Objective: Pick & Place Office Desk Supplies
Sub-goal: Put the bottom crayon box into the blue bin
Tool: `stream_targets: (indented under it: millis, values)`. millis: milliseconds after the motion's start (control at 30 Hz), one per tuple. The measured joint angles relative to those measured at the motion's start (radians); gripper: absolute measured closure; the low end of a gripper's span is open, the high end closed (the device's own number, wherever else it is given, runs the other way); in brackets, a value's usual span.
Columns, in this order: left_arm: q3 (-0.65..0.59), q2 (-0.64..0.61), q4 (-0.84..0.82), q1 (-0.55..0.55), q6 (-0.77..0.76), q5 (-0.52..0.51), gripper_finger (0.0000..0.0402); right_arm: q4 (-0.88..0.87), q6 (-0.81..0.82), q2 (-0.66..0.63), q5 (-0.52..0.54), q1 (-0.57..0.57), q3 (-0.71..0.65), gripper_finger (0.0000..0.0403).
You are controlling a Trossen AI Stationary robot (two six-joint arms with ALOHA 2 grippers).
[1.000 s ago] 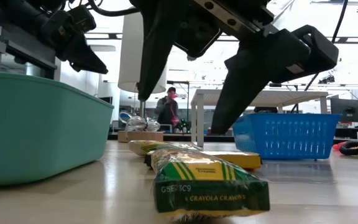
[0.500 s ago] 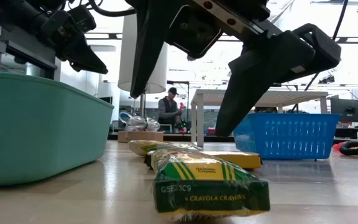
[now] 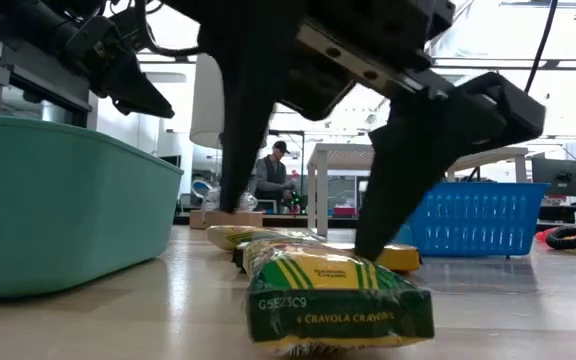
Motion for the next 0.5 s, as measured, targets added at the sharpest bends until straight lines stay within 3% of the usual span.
stream_targets:
  millis: [500]
  values:
    - [0.000,0.000,0.002,0.000,0.000,0.003,0.0282,0.022,0.020,0.051,-0.050,-0.001,0.005,0.0140]
